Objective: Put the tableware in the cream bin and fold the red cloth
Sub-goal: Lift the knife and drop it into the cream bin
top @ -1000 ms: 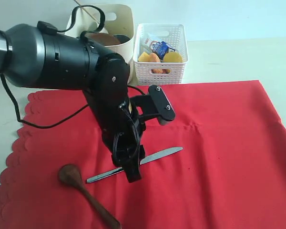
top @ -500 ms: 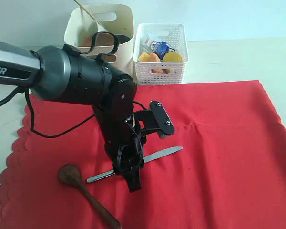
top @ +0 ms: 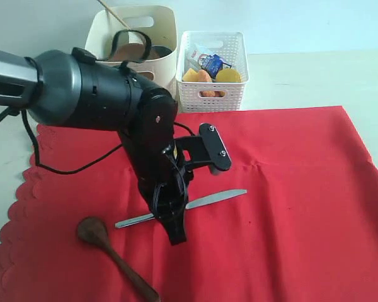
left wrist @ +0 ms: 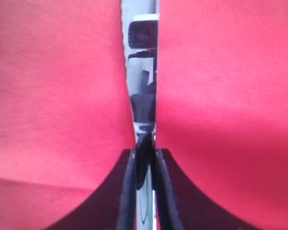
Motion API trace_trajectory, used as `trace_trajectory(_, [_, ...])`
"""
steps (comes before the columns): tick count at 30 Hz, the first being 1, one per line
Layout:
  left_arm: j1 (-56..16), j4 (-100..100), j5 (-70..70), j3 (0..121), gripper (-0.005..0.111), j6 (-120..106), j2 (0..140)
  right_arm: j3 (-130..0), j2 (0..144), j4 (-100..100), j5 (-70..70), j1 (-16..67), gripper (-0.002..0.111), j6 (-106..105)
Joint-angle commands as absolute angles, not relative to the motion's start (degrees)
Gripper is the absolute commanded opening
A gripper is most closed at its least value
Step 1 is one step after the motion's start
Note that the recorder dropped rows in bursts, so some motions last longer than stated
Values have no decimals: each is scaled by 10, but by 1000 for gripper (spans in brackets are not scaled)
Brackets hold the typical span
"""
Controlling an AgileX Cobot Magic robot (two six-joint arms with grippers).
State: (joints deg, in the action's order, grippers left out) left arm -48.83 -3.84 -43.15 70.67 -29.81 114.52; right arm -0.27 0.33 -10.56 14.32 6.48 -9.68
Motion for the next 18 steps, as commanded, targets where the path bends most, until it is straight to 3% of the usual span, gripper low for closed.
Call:
trace_trajectory(1, [-489, -35, -437, 706, 0, -295, 1110, 0, 0, -105, 140, 62, 0, -100])
trace_trajectory(10, [-484, -35, -407, 706, 0, -295, 1026, 0, 0, -105, 140, 62, 0, -100])
trace_trajectory(18, [-433, -35, -227, 706, 0, -250, 932, 0, 0, -105, 140, 62, 0, -100])
